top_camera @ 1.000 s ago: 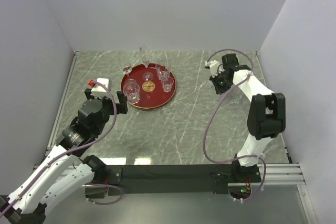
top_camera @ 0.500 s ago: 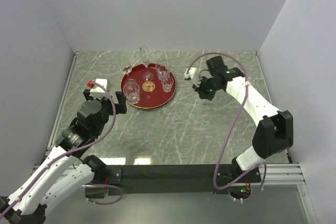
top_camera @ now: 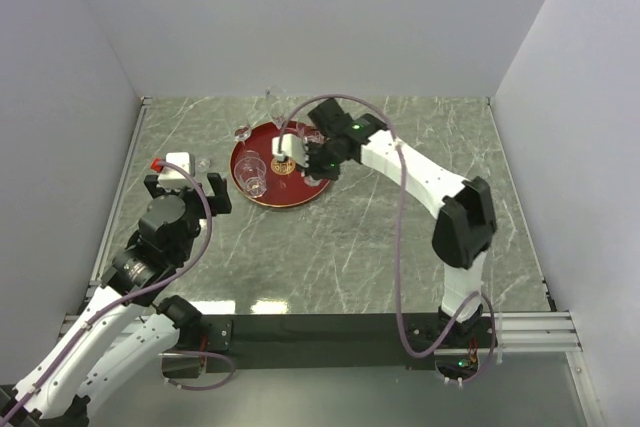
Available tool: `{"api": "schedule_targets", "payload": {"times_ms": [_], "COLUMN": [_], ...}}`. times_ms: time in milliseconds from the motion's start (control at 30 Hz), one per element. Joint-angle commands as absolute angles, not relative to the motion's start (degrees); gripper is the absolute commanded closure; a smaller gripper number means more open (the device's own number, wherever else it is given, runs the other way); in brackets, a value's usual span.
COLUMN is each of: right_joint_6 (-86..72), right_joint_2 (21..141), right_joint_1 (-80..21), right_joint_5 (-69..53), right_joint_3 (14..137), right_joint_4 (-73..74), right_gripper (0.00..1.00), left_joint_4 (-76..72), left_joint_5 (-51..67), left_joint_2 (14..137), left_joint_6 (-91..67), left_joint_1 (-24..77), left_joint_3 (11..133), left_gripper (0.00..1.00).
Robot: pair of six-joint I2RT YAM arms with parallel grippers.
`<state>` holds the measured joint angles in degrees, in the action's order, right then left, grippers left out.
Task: Place the glasses into the tray
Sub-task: Place the glass into the tray
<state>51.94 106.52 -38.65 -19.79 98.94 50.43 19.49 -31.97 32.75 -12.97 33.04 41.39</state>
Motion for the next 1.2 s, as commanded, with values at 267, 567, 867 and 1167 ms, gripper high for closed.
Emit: {"api": "schedule_targets", "payload": {"times_ms": [267,567,867,1167], "right_joint_6": [55.98,58.45,57.83,57.04], "right_joint_2": [121.18,130.07,132.98,132.8], "right_joint_1": [-42.98,-42.98,-42.54,-42.28], "right_joint_5": [-14.24,-10.72,-9.76,-9.41], "right_joint_3": [114.52,122.08,124.98,123.13], "right_joint_4": [45.71,44.12,41.66,39.2], "right_gripper": [1.0,1.0,0.94,0.83], "left_joint_4": [16.35,15.91,15.73,15.64], "left_joint_5": [-35.33,-34.89,-34.37,-34.1], "left_joint_2": [31.2,31.46,31.64,31.29], "left_joint_6": [-13.01,-12.92,-12.83,-12.92], "left_joint_1": [31.82,31.29,30.67,30.32], "left_joint_3": [40.78,40.61,40.43,40.43], "left_gripper": [0.06,0.06,0.06,0.06]}}
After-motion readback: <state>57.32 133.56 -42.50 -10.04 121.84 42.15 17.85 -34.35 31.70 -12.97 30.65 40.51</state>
